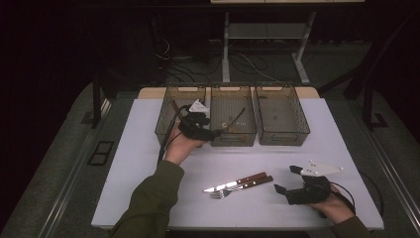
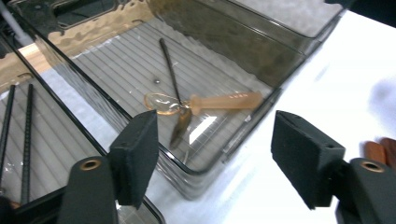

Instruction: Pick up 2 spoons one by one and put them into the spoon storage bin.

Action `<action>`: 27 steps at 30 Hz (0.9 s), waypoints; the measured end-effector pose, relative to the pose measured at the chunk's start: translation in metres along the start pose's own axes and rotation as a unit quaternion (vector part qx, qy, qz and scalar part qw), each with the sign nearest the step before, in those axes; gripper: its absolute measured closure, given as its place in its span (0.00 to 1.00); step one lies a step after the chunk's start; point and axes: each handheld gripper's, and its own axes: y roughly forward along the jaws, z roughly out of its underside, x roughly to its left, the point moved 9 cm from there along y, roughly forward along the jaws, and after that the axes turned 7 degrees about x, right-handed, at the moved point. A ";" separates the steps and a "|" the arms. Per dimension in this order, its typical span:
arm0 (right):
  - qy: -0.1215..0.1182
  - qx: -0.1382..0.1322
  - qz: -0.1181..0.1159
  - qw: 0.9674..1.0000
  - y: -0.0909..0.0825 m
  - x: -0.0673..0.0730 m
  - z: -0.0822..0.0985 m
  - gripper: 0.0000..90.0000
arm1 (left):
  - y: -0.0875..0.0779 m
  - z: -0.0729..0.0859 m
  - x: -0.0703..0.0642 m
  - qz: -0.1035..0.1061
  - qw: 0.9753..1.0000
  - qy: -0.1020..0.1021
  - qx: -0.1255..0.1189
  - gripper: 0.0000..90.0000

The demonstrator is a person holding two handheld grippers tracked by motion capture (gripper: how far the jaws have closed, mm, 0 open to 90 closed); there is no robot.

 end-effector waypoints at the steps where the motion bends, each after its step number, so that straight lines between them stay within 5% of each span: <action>1: 0.001 0.000 0.000 1.000 0.000 0.000 0.000 0.13 | -0.001 0.002 -0.003 0.004 1.000 -0.002 -0.005 0.34; 10: 0.015 0.003 -0.006 1.000 0.000 -0.002 0.001 0.13 | -0.009 0.029 -0.022 0.029 0.999 0.020 -0.011 0.24; 20: 0.008 0.013 -0.002 1.000 0.001 -0.002 0.002 0.13 | -0.023 0.066 -0.040 0.031 0.999 0.039 -0.017 0.15; 27: 0.006 0.019 -0.006 1.000 0.001 -0.002 0.002 0.13 | -0.036 0.090 -0.046 0.034 0.998 0.041 -0.041 0.08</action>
